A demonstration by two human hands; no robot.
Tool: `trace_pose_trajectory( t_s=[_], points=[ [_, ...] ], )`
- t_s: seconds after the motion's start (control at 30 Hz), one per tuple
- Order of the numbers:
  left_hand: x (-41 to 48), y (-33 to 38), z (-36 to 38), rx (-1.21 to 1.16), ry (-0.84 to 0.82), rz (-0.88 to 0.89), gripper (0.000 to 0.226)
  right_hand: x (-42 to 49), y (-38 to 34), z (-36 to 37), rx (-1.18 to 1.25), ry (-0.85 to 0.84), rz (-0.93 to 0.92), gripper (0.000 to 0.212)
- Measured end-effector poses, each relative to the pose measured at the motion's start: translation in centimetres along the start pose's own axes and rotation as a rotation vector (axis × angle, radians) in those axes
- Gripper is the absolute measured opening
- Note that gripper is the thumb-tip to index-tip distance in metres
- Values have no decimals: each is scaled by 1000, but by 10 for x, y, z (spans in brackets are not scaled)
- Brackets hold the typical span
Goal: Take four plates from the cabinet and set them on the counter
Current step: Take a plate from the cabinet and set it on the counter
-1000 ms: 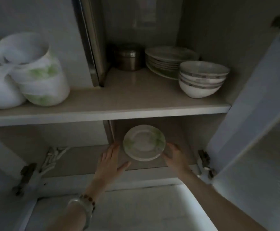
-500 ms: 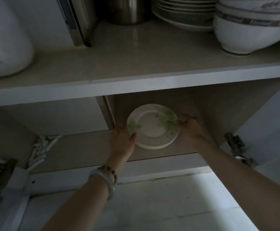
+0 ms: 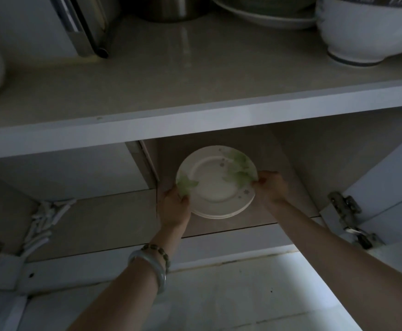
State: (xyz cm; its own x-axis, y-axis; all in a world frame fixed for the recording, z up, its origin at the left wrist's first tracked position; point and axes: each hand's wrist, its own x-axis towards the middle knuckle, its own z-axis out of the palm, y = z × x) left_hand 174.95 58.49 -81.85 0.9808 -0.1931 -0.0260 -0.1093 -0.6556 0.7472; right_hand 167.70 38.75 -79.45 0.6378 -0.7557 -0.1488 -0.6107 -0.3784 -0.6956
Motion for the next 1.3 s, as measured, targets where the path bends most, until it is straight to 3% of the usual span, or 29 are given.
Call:
trace_pose_trajectory(
  t_s=[0.23,0.43,0.57,0.7,1.03,1.3],
  points=[
    [-17,10,-7,-444,125,-141,19,-8,-12,-15,231,19,100,27],
    [-35,28,-37,-598,177,-324,11,-35,-18,-41,366,-16,183,28],
    [-63,47,-68,-592,113,-344,8,-58,-15,-71,371,-64,219,23],
    [-97,66,-102,-656,90,-368,20,-87,-21,-102,356,-149,214,10],
    [-193,109,-193,-298,-16,-296,36,-195,-36,-186,444,-214,231,18],
    [-255,175,-276,-365,-18,-186,18,-263,-72,-268,585,-331,158,18]
  ],
)
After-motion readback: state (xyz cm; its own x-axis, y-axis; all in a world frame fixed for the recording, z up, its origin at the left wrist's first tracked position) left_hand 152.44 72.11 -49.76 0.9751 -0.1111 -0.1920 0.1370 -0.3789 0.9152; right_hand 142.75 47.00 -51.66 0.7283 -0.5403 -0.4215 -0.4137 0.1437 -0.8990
